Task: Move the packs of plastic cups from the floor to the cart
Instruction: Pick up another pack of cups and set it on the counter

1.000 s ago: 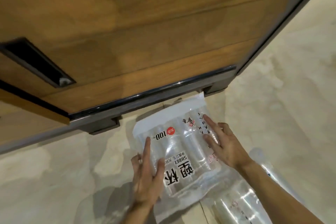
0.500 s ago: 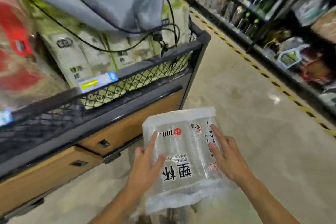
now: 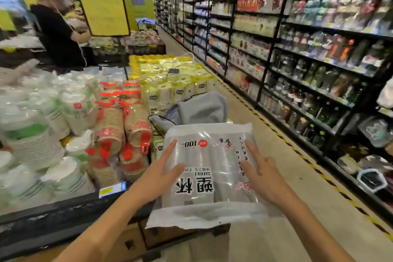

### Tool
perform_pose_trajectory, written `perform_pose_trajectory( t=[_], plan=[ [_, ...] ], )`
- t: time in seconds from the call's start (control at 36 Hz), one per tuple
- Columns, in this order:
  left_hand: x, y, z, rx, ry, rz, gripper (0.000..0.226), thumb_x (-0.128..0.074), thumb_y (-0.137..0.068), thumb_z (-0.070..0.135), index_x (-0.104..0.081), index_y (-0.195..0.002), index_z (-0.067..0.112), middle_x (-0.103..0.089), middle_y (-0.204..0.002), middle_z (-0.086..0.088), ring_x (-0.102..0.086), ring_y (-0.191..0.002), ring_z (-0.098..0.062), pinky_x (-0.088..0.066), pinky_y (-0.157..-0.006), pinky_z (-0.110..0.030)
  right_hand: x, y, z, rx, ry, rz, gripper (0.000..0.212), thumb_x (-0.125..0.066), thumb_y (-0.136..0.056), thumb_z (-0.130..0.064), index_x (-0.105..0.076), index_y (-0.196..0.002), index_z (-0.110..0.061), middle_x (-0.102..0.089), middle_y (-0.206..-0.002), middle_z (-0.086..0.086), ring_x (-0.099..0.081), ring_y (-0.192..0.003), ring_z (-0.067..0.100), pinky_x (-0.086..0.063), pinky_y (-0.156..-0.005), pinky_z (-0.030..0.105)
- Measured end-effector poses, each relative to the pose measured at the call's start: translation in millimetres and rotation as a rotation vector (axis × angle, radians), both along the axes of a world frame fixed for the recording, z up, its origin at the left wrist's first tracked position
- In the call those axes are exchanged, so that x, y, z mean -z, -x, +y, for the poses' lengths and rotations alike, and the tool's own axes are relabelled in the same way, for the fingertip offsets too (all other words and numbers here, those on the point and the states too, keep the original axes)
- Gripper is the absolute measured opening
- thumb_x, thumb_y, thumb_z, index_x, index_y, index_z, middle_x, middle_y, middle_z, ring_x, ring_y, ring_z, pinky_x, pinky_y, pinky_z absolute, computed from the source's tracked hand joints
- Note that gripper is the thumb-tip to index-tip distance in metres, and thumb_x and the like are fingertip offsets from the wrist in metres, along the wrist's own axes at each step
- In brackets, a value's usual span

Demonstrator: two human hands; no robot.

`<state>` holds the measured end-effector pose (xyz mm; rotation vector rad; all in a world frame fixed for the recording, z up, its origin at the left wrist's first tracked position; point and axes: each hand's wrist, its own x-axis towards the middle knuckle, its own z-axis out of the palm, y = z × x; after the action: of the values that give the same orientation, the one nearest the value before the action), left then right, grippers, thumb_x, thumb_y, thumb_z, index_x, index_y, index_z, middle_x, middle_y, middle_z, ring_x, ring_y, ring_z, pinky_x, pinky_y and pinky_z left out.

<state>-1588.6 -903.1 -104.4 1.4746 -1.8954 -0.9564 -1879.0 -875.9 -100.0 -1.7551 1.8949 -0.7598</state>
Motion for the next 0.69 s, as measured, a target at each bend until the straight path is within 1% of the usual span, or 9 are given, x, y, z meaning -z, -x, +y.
perform_pose_trajectory(
  t=[0.11, 0.17, 0.25, 0.33, 0.39, 0.47, 0.53, 0.61, 0.69],
  plan=[
    [-14.8, -45.3, 10.1, -0.109, 0.007, 0.029, 0.069, -0.047, -0.094, 0.058, -0.005, -0.149, 0.056, -0.018, -0.157, 0.018, -0.024, -0.144, -0.012, -0.025, -0.111, -0.035, -17.2, -45.7, -20.0, -0.114, 0.006, -0.029, 0.055, -0.037, -0.098, -0.059, -0.006, -0.142, -0.070, -0.018, -0.158, 0.015, -0.035, -0.141, 0.035, -0.030, -0.113, 0.044],
    [-19.3, -73.8, 16.3, -0.191, -0.004, 0.027, 0.068, -0.048, -0.093, 0.060, -0.006, -0.148, 0.059, -0.016, -0.160, 0.015, -0.021, -0.147, -0.019, -0.022, -0.115, -0.041, -22.3, -74.0, -29.3, -0.200, 0.005, -0.041, 0.056, -0.037, -0.100, -0.056, -0.006, -0.146, -0.064, -0.011, -0.165, 0.008, -0.029, -0.145, 0.031, -0.032, -0.108, 0.038],
    [-22.8, -122.0, 32.2, -0.285, -0.011, 0.015, 0.067, -0.046, -0.093, 0.062, -0.007, -0.149, 0.058, -0.013, -0.161, 0.017, -0.015, -0.149, -0.019, -0.018, -0.118, -0.045, -20.4, -120.9, -47.2, -0.320, 0.000, -0.025, 0.058, -0.037, -0.097, -0.061, -0.005, -0.145, -0.066, -0.015, -0.164, 0.005, -0.050, -0.122, 0.024, -0.034, -0.101, 0.035],
    [-27.5, -177.1, 54.6, -0.366, -0.013, 0.070, 0.069, -0.046, -0.092, 0.061, -0.009, -0.150, 0.054, -0.012, -0.157, 0.024, -0.018, -0.143, -0.006, -0.018, -0.116, -0.036, -19.0, -176.7, -63.4, -0.464, -0.035, -0.038, 0.061, -0.038, -0.091, -0.071, -0.005, -0.142, -0.071, -0.025, -0.161, 0.007, -0.032, -0.144, 0.029, -0.028, -0.116, 0.046],
    [-34.0, -214.1, 71.6, -0.439, -0.026, 0.121, 0.069, -0.048, -0.094, 0.057, -0.011, -0.151, 0.052, -0.019, -0.151, 0.025, -0.023, -0.135, 0.000, -0.023, -0.110, -0.029, -23.6, -222.7, -69.8, -0.556, -0.034, -0.051, 0.064, -0.040, -0.091, -0.069, -0.008, -0.146, -0.065, -0.032, -0.159, 0.003, -0.025, -0.148, 0.024, -0.029, -0.117, 0.047],
    [-42.8, -272.9, 95.8, -0.566, -0.048, 0.143, 0.066, -0.050, -0.097, 0.050, -0.012, -0.151, 0.052, -0.027, -0.142, 0.023, -0.031, -0.124, -0.002, -0.027, -0.109, -0.029, -31.5, -297.5, -73.0, -0.668, 0.002, -0.072, 0.065, -0.044, -0.092, -0.066, -0.013, -0.149, -0.058, -0.023, -0.162, -0.008, -0.017, -0.148, 0.010, -0.024, -0.119, 0.042],
    [-45.3, -314.2, 109.1, -0.648, -0.044, 0.150, 0.066, -0.052, -0.096, 0.050, -0.014, -0.150, 0.053, -0.031, -0.145, 0.019, -0.037, -0.124, -0.005, -0.035, -0.104, -0.026, -35.0, -346.2, -72.2, -0.741, 0.025, -0.064, 0.064, -0.045, -0.095, -0.060, -0.015, -0.150, -0.054, -0.018, -0.162, -0.013, -0.011, -0.150, 0.012, -0.017, -0.122, 0.042],
    [-46.3, -373.8, 131.8, -0.754, -0.016, 0.177, 0.068, -0.056, -0.096, 0.043, -0.018, -0.151, 0.047, -0.031, -0.141, 0.019, -0.039, -0.120, -0.002, -0.040, -0.083, -0.008, -38.6, -415.4, -67.2, -0.835, 0.047, -0.054, 0.064, -0.046, -0.097, -0.055, -0.016, -0.153, -0.048, -0.019, -0.159, -0.016, -0.014, -0.150, 0.012, -0.013, -0.120, 0.036],
    [-49.6, -427.8, 161.9, -0.829, 0.015, 0.205, 0.070, -0.058, -0.095, 0.043, -0.019, -0.152, 0.046, -0.032, -0.143, 0.020, -0.041, -0.122, -0.002, -0.039, -0.095, -0.017, -42.9, -482.9, -60.9, -0.942, 0.034, -0.052, 0.065, -0.045, -0.096, -0.057, -0.015, -0.153, -0.048, -0.030, -0.160, -0.001, -0.028, -0.144, 0.013, -0.024, -0.114, 0.030]
  ],
)
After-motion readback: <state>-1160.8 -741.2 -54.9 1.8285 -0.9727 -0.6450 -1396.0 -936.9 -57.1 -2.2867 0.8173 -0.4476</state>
